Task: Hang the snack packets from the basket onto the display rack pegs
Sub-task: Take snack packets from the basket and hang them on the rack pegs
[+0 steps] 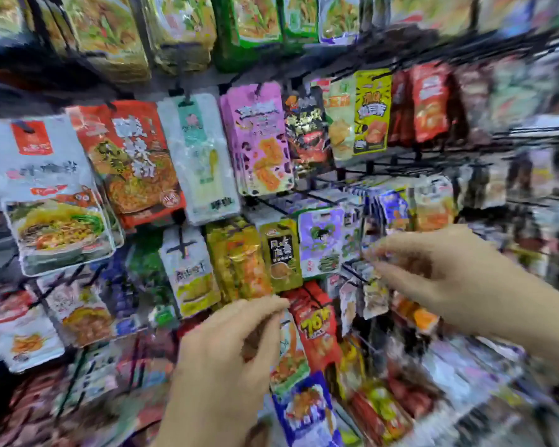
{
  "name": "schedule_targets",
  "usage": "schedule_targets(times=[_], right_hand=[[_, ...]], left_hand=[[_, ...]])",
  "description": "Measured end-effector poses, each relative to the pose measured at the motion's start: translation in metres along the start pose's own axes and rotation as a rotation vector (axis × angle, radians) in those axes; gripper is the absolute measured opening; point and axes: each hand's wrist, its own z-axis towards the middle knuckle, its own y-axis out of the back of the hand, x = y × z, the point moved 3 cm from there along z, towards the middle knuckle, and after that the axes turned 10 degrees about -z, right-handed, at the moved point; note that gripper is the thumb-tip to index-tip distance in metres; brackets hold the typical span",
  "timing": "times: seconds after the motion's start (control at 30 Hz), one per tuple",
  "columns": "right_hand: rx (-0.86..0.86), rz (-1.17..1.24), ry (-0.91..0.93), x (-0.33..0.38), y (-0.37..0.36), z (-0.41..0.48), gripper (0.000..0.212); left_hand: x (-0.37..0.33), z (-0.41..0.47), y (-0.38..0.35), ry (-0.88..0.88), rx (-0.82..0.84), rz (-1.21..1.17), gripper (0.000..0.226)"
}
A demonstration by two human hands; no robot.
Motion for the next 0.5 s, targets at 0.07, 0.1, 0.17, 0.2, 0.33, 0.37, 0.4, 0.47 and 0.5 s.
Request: schedule_targets(times=[0.07, 0.1, 0.17, 0.2, 0.33, 0.37, 0.4, 0.47, 0.5], right_hand=[[0.100, -0.075, -0.075, -0.008, 0.004, -0.046, 0.012], [0.149, -0.105, -0.118, -0.013, 0.007, -0.070, 0.013], [0.214, -0.124, -0.233, -0.025, 0.016, -0.120, 0.013], [0.234, -0.127, -0.304, -0.033, 0.020, -0.145, 0.012], [0.258, -0.202, -0.601, -0.065, 0.045, -0.255, 0.013], [0.263, -0.204, -0.676, -0.071, 0.051, -0.284, 0.013], [0.272, -0.202, -0.757, -0.078, 0.057, -0.315, 0.012], [0.297, -0.192, -0.924, -0.090, 0.071, -0.379, 0.012], [0.309, -0.178, -1.002, -0.097, 0.076, -0.411, 0.013]], left_hand=[[-0.008, -0.023, -0.026, -0.031, 0.092, -0.071, 0.018], [-0.012, -0.034, -0.041, -0.050, 0.151, -0.086, 0.020], [-0.021, -0.060, -0.073, -0.096, 0.277, -0.076, 0.033], [-0.026, -0.075, -0.091, -0.109, 0.339, -0.072, 0.042], [-0.051, -0.125, -0.158, -0.061, 0.591, -0.162, 0.033], [-0.057, -0.135, -0.173, -0.031, 0.641, -0.195, 0.032], [-0.065, -0.146, -0.188, -0.002, 0.688, -0.224, 0.033], [-0.085, -0.168, -0.222, 0.063, 0.756, -0.268, 0.027], [-0.098, -0.179, -0.240, 0.115, 0.782, -0.287, 0.023]])
